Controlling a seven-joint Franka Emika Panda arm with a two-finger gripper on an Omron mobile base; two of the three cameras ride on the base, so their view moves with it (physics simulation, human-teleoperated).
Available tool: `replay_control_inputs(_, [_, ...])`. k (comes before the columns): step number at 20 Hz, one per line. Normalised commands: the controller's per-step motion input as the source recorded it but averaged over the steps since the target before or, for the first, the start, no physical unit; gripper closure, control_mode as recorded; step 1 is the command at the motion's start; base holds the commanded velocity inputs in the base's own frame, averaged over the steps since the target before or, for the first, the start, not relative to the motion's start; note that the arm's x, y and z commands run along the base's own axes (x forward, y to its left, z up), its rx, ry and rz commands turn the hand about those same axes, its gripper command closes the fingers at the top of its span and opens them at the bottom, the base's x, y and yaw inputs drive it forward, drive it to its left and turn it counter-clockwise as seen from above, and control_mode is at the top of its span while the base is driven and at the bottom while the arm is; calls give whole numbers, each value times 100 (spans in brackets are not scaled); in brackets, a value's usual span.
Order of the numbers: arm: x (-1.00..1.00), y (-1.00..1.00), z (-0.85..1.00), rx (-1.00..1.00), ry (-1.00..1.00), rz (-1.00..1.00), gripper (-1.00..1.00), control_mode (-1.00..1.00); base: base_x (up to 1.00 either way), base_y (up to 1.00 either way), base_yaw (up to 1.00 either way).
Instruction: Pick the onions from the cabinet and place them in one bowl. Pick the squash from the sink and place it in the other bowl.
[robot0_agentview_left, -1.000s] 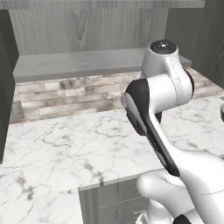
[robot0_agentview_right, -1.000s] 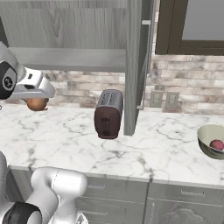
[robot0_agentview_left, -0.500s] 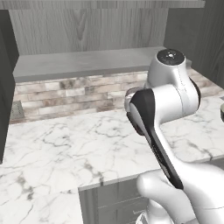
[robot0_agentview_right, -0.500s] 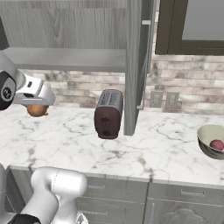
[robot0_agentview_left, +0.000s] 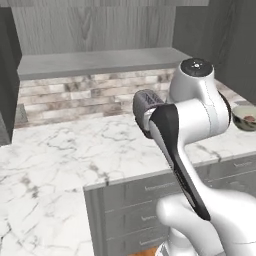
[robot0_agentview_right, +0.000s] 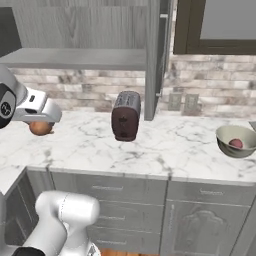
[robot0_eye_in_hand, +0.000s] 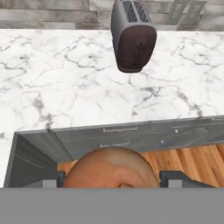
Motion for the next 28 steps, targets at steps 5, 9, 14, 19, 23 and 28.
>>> replay_control_inputs(5, [0, 0, 0, 0, 0, 0, 100, 100, -60, -8, -4])
replay_control_inputs(9, [0, 0, 0, 0, 0, 0, 100, 100, -60, -9, -4])
replay_control_inputs(14, [0, 0, 0, 0, 0, 0, 100, 100, -12, -3, -1])
replay_control_inputs(19, [0, 0, 0, 0, 0, 0, 100, 100, 16, -64, 2])
replay_control_inputs(23, [0, 0, 0, 0, 0, 0, 100, 100, 13, -71, 5])
replay_control_inputs(28, [0, 0, 0, 0, 0, 0, 100, 100, 9, -84, 3])
